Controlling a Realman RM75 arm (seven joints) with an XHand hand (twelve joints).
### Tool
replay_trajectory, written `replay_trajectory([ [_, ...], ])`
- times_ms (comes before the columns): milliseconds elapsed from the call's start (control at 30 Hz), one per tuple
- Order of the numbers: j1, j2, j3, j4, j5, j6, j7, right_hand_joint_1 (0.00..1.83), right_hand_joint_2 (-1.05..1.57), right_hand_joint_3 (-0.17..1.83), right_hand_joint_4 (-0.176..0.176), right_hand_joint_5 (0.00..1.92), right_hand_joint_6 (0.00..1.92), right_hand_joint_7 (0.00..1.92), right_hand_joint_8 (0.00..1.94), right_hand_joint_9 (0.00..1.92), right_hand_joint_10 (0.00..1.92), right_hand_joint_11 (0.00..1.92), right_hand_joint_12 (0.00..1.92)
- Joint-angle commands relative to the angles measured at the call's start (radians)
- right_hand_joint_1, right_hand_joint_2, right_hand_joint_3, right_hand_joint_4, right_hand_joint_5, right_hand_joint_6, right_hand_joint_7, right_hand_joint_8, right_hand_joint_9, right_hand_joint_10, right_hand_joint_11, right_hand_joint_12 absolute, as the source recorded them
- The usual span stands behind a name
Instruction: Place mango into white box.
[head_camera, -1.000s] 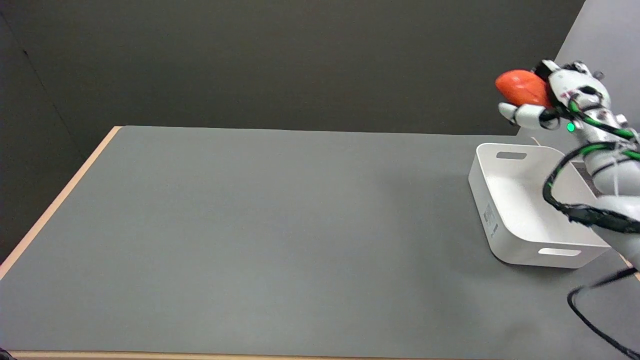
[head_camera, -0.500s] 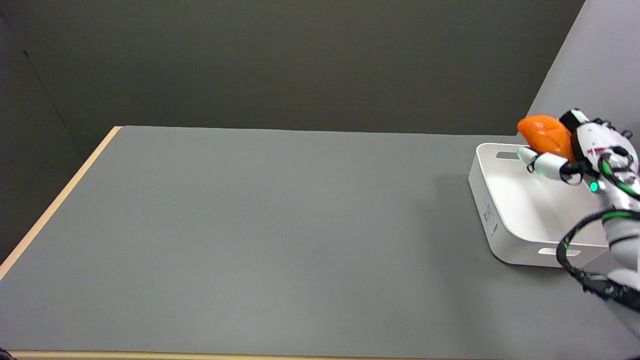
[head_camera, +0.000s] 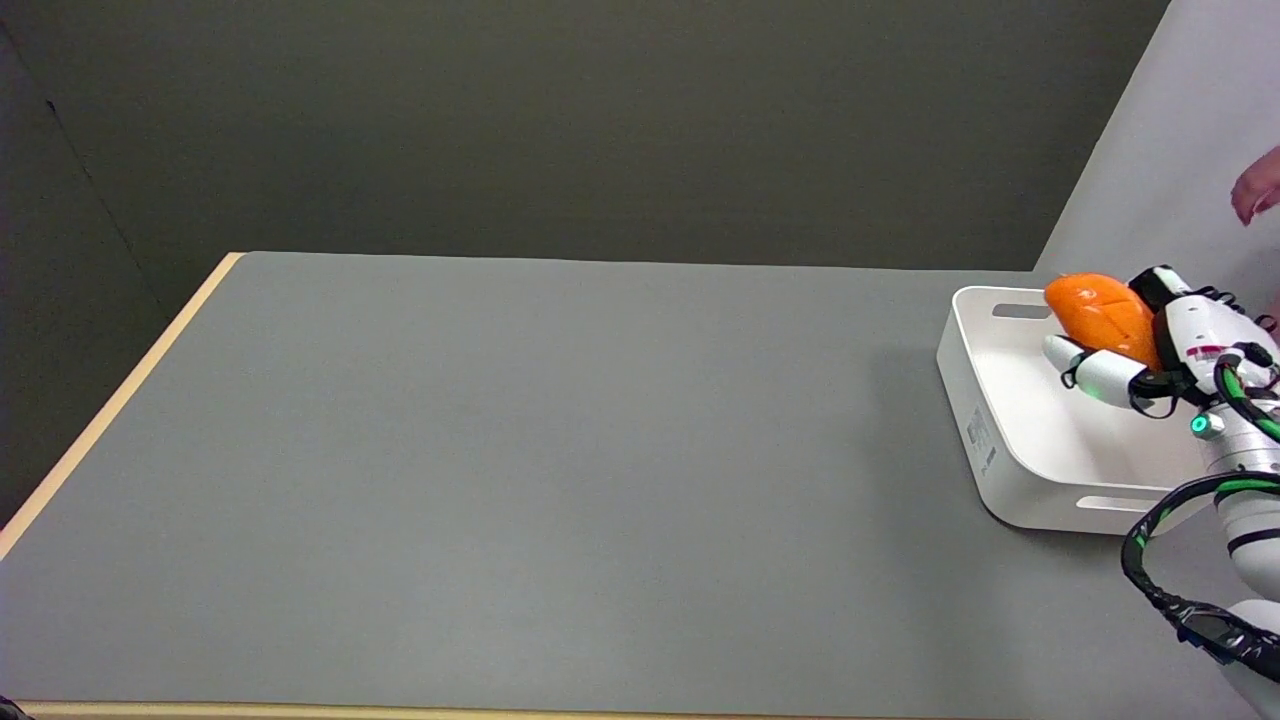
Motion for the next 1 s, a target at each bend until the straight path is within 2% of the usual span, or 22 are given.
replay_trajectory([
  [33,0.055,0.051,-0.066,0.08,0.011,-0.064,-0.009,1.16,1.04,0.56,-0.176,0.63,1.61,0.68,1.66,0.98,1.92,0.3,1.92],
  [167,0.081,0.064,-0.076,0.116,0.011,-0.066,-0.009,1.15,1.13,0.41,-0.176,0.59,1.62,0.64,1.66,0.85,1.92,0.13,1.92],
  [200,0.085,0.065,-0.076,0.123,0.011,-0.069,-0.009,1.04,0.97,0.62,-0.071,0.52,1.46,0.71,1.59,0.81,1.92,0.1,1.92],
  [233,0.086,0.065,-0.076,0.127,0.011,-0.071,-0.009,0.97,0.84,0.78,0.008,0.48,1.34,0.76,1.54,0.78,1.91,0.09,1.92],
  [267,0.088,0.065,-0.075,0.133,0.011,-0.074,-0.009,0.91,0.76,0.89,0.057,0.45,1.24,0.77,1.45,0.75,1.85,0.11,1.92],
  [333,0.09,0.065,-0.074,0.14,0.011,-0.075,-0.009,0.88,0.72,0.91,0.063,0.42,1.08,0.71,1.2,0.7,1.57,0.24,1.88],
  [400,0.09,0.061,-0.07,0.144,0.013,-0.075,-0.009,0.84,0.71,0.9,0.064,0.36,0.81,0.61,0.79,0.6,1.21,0.39,1.71],
  [467,0.09,0.059,-0.068,0.145,0.011,-0.075,-0.009,0.76,0.67,0.92,0.063,0.32,0.64,0.52,0.61,0.48,1.07,0.38,1.59],
  [533,0.086,0.056,-0.065,0.146,0.017,-0.073,-0.009,0.65,0.64,0.9,0.056,0.25,0.48,0.36,0.41,0.29,0.84,0.25,1.43],
  [600,0.082,0.055,-0.06,0.146,0.018,-0.071,-0.009,0.63,0.63,0.9,0.055,0.23,0.45,0.34,0.39,0.27,0.82,0.23,1.41],
  [667,0.076,0.052,-0.054,0.144,0.018,-0.066,-0.003,0.5,0.58,0.96,0.05,0.13,0.41,0.17,0.32,0.11,0.68,0.13,1.25],
  [733,0.064,0.05,-0.046,0.142,0.018,-0.062,0.001,0.52,0.56,0.91,0.053,0.1,0.35,0.1,0.25,0.04,0.63,0.06,1.25],
  [1000,0.026,0.048,-0.045,0.152,0.028,0.025,0.063,0.42,0.54,0.9,0.046,0.02,0.18,0.0,0.08,0.0,0.34,0.0,1.05],
])
